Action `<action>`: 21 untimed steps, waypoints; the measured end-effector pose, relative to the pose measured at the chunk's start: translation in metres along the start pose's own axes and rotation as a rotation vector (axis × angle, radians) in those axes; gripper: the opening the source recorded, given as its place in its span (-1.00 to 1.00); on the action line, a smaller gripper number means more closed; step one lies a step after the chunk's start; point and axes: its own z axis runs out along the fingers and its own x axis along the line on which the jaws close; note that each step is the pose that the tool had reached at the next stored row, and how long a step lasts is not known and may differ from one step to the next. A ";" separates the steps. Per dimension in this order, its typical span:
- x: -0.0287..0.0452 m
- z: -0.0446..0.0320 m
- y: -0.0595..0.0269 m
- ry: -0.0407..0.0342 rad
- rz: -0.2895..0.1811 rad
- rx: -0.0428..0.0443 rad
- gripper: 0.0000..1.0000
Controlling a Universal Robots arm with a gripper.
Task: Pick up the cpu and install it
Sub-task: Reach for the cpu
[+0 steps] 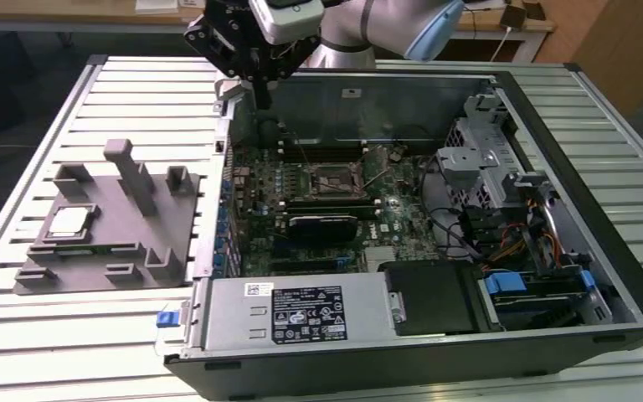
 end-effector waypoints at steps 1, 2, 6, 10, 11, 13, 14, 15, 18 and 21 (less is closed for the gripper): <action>0.0028 0.0000 -0.0002 -0.0007 0.000 -0.0001 -0.79; 0.0054 -0.0001 -0.0004 -0.0012 0.000 -0.0001 -0.79; 0.0153 -0.0004 -0.0012 -0.0026 0.000 -0.0002 -0.79; 0.0252 -0.0007 -0.0019 -0.0040 0.000 -0.0002 -0.79; 0.0277 -0.0007 -0.0021 -0.0043 0.000 -0.0003 -0.79; 0.0333 -0.0009 -0.0025 -0.0050 0.000 -0.0004 -0.79; 0.0359 -0.0010 -0.0027 -0.0054 0.000 -0.0004 -0.79; 0.0385 -0.0010 -0.0029 -0.0057 0.000 -0.0004 -0.79; 0.0460 -0.0012 -0.0035 -0.0062 0.000 -0.0004 -0.79; 0.0533 -0.0013 -0.0040 -0.0065 0.000 -0.0004 -0.79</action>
